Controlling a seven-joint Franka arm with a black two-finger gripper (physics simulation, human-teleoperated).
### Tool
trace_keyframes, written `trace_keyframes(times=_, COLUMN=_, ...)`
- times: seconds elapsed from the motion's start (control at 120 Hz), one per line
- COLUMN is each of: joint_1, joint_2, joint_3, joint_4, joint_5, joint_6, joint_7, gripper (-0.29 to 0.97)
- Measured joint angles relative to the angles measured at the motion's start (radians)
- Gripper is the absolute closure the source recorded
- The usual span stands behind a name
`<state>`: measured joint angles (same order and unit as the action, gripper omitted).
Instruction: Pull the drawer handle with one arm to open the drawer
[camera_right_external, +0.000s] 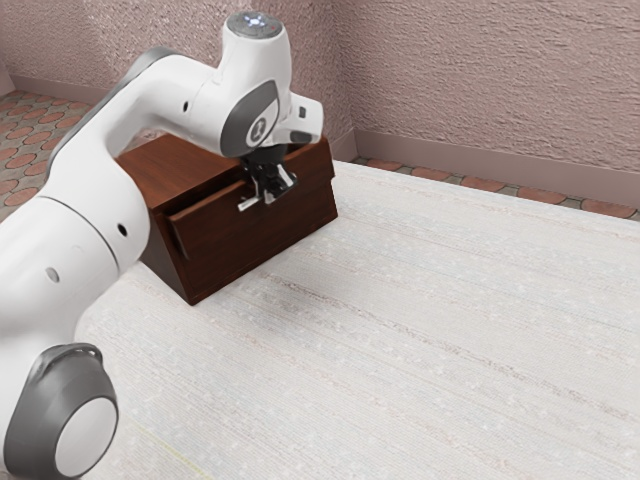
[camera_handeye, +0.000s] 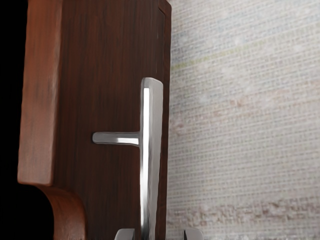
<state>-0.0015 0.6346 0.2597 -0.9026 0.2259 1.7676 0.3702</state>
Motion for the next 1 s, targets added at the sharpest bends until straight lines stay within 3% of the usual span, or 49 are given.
trace_keyframes(times=1.0, joint_1=-0.055, joint_2=-0.091, joint_3=-0.004, joint_4=-0.122, joint_5=-0.037, joint_6=-0.001, joint_7=-0.012, gripper=0.64)
